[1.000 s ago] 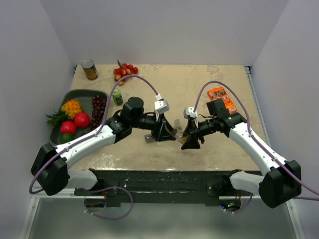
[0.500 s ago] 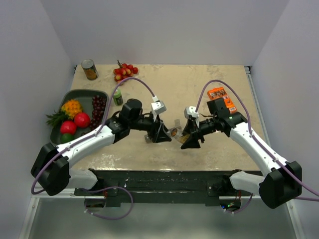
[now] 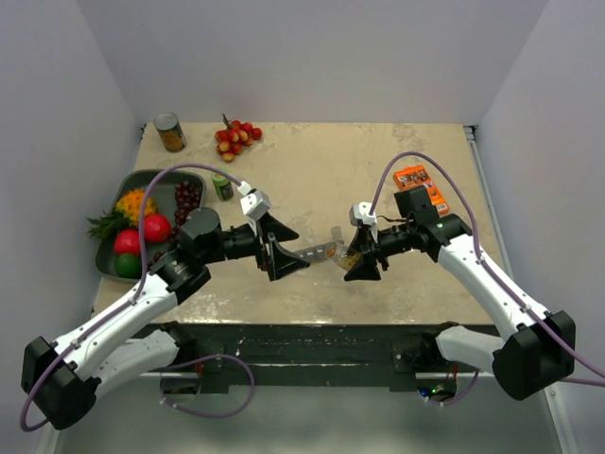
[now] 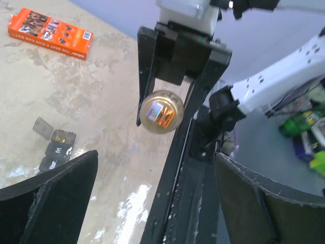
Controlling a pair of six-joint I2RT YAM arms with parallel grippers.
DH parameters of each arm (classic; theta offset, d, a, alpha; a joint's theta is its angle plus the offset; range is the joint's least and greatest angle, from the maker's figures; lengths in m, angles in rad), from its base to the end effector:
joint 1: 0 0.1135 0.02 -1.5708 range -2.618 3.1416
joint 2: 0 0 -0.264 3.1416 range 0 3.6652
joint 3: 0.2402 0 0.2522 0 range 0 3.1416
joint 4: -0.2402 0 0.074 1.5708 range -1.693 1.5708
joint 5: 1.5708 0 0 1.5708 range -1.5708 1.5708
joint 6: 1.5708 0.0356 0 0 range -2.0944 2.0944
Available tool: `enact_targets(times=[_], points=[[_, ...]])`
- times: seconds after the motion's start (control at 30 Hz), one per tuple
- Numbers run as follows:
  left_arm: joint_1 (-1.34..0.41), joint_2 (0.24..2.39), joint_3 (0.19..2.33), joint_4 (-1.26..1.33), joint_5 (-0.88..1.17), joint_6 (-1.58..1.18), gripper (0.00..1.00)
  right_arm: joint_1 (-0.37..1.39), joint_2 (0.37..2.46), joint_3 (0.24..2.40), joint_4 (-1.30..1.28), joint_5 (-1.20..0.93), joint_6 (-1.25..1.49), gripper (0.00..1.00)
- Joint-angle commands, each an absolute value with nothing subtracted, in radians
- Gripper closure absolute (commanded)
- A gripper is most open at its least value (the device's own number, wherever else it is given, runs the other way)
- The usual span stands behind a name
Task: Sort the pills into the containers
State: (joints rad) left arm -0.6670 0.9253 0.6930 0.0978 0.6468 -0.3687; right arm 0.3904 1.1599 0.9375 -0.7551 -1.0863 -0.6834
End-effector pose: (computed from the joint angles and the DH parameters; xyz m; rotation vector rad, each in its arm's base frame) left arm 0.1555 -0.1498 0.3126 0.7829 1.6890 -1.2931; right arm 0.1890 0.1118 0.2849 -1.4420 1.6462 1.1893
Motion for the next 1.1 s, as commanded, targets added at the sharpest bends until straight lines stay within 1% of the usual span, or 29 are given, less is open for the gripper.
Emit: enact_targets(times=[0.0,0.03,0.17,0.27,0.4,0.53,0.67,0.83,1.0,1.03,1.07], points=[[-0.657,0.974,0.754,0.201,0.58,-0.615,0.01,0.387,1.118,0.954,-0.706,-0.996,-0.689,1.0],[-0.657,1.032,0.777,0.184,0.584,-0.644,0.01,0.387,1.114,0.953,-0.703,-0.979,-0.69,1.0],[-0.678,1.127,0.841,0.169,0.566,-0.797,0.02,0.387,1.112,0.942,-0.683,-0.934,-0.689,1.0],[-0.71,1.158,0.864,0.198,0.516,-0.834,0.02,0.387,1.114,0.937,-0.675,-0.913,-0.692,1.0],[-0.75,1.203,0.937,0.155,0.462,-0.838,0.03,0.387,1.117,0.937,-0.672,-0.904,-0.698,1.0],[-0.765,1.242,0.954,0.147,0.469,-0.833,0.05,0.387,1.117,0.936,-0.67,-0.905,-0.696,1.0],[-0.773,1.276,0.968,0.124,0.479,-0.815,0.13,0.387,1.118,0.933,-0.667,-0.91,-0.695,1.0],[-0.782,1.319,1.0,0.061,0.465,-0.772,0.18,0.387,1.117,0.933,-0.666,-0.913,-0.692,1.0],[-0.787,1.35,1.003,0.077,0.524,-0.769,0.38,0.387,1.12,0.93,-0.663,-0.914,-0.687,1.0],[-0.788,1.353,1.002,0.084,0.54,-0.765,0.43,0.388,1.118,0.93,-0.663,-0.914,-0.687,1.0],[-0.788,1.356,1.003,0.083,0.555,-0.761,0.52,0.387,1.12,0.93,-0.663,-0.914,-0.686,1.0]])
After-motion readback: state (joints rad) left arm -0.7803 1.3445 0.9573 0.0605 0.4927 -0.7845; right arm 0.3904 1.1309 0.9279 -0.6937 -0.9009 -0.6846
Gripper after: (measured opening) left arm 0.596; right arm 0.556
